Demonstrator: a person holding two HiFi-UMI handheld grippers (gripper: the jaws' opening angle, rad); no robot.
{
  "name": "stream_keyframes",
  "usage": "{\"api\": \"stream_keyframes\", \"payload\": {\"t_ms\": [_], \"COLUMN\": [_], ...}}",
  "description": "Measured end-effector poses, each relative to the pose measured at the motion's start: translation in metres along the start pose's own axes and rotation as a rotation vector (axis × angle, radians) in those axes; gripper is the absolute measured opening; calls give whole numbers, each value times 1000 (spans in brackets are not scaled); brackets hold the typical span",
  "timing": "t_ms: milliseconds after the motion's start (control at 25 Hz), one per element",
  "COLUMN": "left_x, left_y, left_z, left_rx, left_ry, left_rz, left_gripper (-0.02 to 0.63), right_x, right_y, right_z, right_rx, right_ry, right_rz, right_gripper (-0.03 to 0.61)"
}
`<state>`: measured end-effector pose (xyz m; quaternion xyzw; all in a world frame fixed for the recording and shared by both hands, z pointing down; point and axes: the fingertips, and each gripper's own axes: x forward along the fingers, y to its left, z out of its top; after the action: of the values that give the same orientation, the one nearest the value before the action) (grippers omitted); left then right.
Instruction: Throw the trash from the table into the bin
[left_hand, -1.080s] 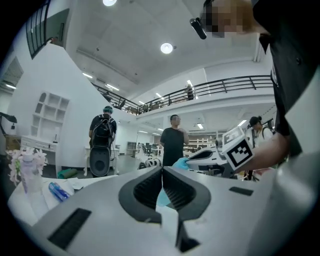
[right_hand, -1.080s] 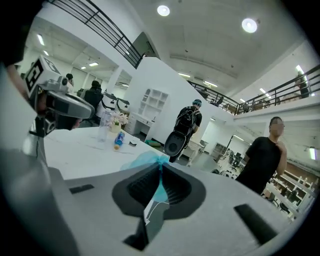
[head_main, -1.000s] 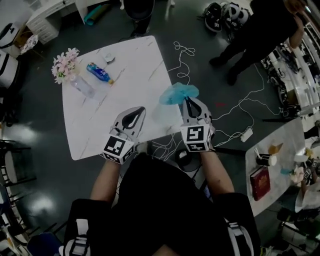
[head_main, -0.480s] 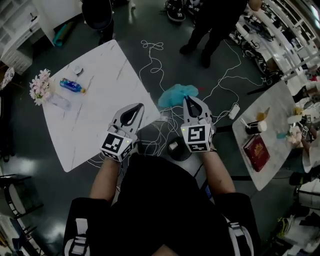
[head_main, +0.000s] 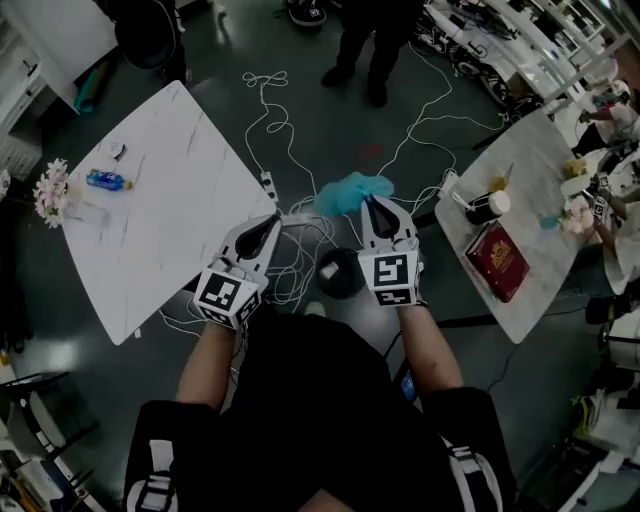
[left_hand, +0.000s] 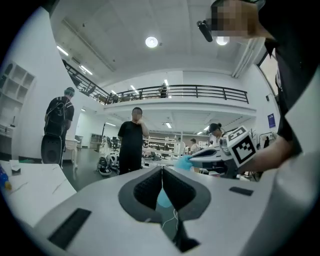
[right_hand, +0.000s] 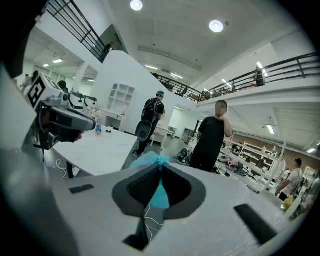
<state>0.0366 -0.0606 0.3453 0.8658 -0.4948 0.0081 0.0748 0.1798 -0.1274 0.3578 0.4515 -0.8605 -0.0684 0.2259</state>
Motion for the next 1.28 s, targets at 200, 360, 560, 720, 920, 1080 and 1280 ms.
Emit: {"api": "stream_keyframes", "payload": {"t_ms": [200, 360, 560, 720, 920, 1080, 1280], "left_x": [10, 19, 33, 45, 57, 59, 55], "left_y": [-33, -47, -49, -43, -34, -34, -35], "left_z": [-29, -44, -73, -114, -167, -202, -241], "left_rx": [-22, -35, -63, -86, -73, -86, -112], "left_ry": [55, 86, 140, 207, 282, 307, 365], "left_rz": [-16, -33, -65, -84, -74, -91, -92], "left_gripper": [15, 15, 15, 15, 15, 15, 15], "right_x": [-20, -30, -32, -32, -28, -26, -19], "right_y": [-10, -13, -9, 0, 17, 32, 60], "right_z": [-41, -76, -127, -171, -229, -274, -327], "right_rx": [31, 64, 125, 169, 230, 270, 302], "right_ry": [45, 101, 184, 256, 338, 398, 473], "right_rz": [6, 6, -1, -3, -2, 0, 36], "right_gripper": [17, 17, 17, 17, 17, 17, 17]}}
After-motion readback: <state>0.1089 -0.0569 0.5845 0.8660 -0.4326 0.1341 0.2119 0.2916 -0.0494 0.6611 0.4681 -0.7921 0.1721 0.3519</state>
